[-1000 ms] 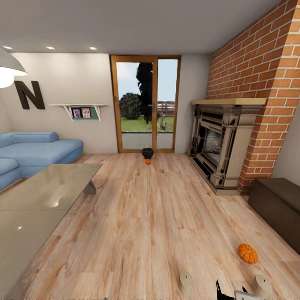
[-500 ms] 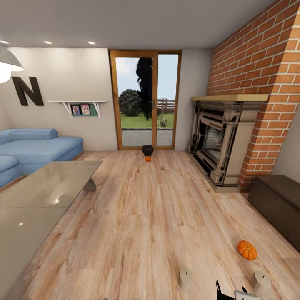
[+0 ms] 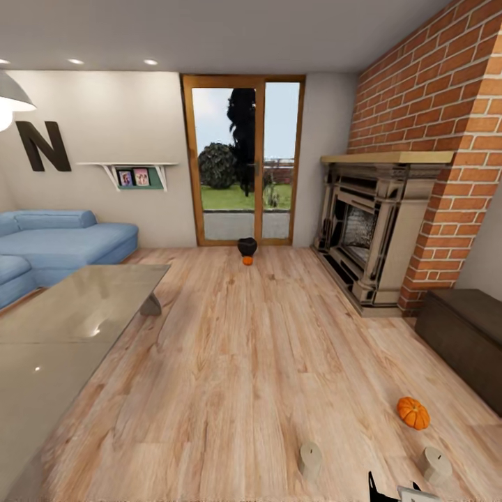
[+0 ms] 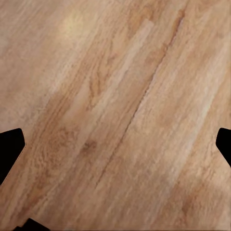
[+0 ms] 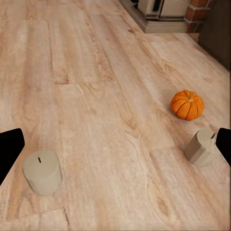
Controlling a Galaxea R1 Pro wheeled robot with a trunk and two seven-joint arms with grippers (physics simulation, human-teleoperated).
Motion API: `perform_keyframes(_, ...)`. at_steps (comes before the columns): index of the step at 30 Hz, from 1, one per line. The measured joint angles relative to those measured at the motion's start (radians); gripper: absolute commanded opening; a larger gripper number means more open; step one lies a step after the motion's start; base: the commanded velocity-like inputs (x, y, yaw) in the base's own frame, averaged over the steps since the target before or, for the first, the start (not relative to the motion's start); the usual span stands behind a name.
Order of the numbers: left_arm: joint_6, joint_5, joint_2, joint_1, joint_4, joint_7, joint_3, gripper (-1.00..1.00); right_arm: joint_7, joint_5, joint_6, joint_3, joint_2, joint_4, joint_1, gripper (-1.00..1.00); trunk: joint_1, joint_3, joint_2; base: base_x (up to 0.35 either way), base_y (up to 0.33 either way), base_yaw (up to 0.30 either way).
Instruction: Place each of the two pumpkins and all three candles from the living room inside a cabinet in the living room (use any cabinet), then make sure every cabinet is closed, and position the cauldron so it is next to a table in the living room.
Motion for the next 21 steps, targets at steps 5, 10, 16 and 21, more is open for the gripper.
perform_keyframes(5, -0.001, -0.001, -0.002, 0.000, 0.000, -0.001, 0.000, 1.00, 0.000, 0.001, 0.000, 0.001, -0.004, 0.000, 0.000, 1.00, 0.000, -0.007, 0.000, 0.080, 0.270, 0.000)
perform_keyframes(10, 0.000, -0.001, -0.007, 0.000, 0.000, -0.002, 0.000, 1.00, 0.000, 0.001, 0.000, 0.001, -0.005, 0.000, 0.000, 1.00, 0.000, -0.011, 0.000, 0.099, 0.107, 0.000)
perform_keyframes(16, -0.002, -0.002, -0.009, 0.000, 0.000, -0.001, 0.001, 1.00, 0.000, 0.001, 0.000, 0.000, -0.014, 0.000, 0.000, 1.00, 0.000, -0.012, 0.000, 0.187, 0.198, 0.000)
perform_keyframes(21, -0.002, -0.002, -0.017, 0.000, 0.000, -0.001, 0.000, 1.00, 0.000, 0.002, 0.000, 0.001, -0.020, 0.000, 0.000, 1.00, 0.000, -0.012, 0.000, 0.072, 0.050, 0.000)
